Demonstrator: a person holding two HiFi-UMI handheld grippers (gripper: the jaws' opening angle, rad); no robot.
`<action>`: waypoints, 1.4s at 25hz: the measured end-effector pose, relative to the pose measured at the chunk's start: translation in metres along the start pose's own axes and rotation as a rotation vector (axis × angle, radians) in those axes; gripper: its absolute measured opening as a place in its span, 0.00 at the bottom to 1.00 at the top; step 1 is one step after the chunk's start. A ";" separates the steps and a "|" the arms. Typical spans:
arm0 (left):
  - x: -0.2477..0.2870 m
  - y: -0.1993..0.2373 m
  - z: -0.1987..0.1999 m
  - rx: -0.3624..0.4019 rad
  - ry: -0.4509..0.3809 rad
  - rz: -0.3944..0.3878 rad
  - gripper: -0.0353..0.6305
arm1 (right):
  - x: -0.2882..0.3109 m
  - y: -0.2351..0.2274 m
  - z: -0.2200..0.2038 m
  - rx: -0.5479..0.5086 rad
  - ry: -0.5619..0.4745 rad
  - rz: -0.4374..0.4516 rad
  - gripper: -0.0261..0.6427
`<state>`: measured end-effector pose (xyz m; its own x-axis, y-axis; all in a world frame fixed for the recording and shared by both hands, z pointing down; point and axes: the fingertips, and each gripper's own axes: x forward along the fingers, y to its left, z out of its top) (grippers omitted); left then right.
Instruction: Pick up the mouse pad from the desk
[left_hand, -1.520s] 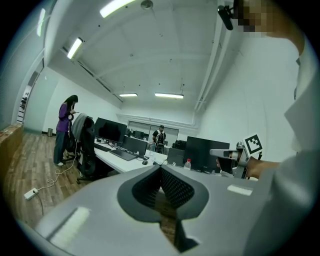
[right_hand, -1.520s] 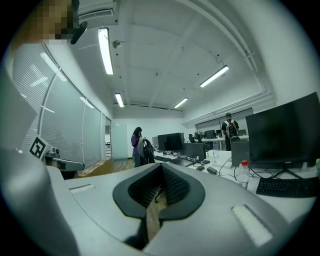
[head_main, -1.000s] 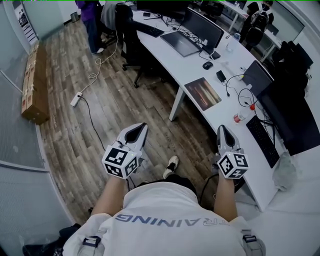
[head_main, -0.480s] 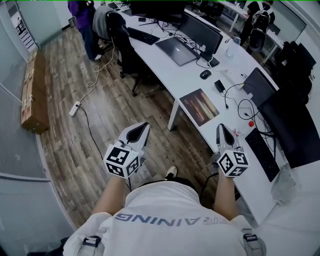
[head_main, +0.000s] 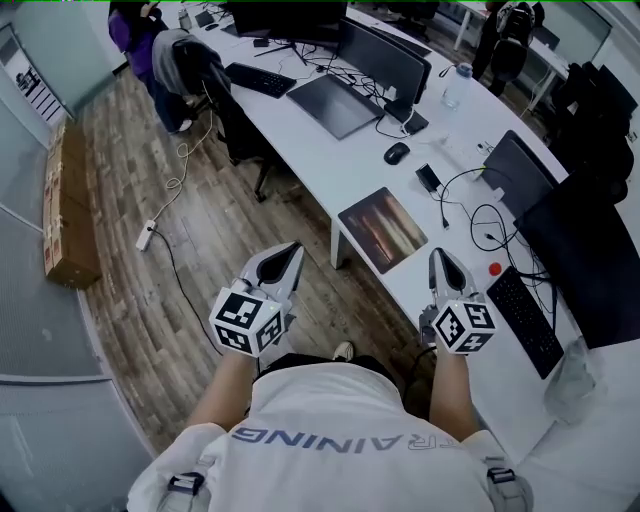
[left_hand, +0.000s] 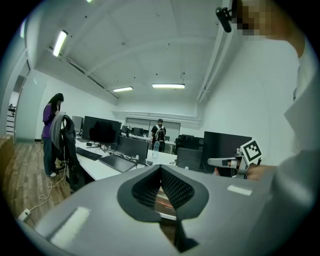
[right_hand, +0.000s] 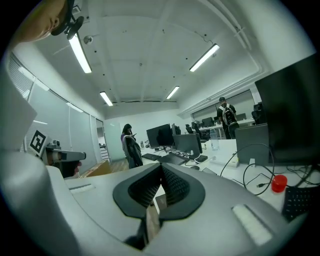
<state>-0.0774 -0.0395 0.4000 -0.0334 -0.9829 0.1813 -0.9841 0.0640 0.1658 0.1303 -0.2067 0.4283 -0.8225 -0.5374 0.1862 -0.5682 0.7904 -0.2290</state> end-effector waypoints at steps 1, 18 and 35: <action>0.010 -0.001 0.000 0.006 0.007 -0.004 0.05 | 0.005 -0.008 -0.001 0.007 0.004 -0.002 0.06; 0.170 0.038 0.002 0.008 0.109 -0.320 0.05 | 0.073 -0.068 0.007 0.044 0.030 -0.289 0.06; 0.270 0.079 0.012 0.070 0.211 -0.691 0.05 | 0.096 -0.050 0.009 0.103 0.013 -0.656 0.06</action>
<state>-0.1658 -0.3019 0.4504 0.6277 -0.7399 0.2419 -0.7772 -0.5779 0.2491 0.0794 -0.3000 0.4488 -0.3049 -0.8936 0.3294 -0.9511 0.2676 -0.1544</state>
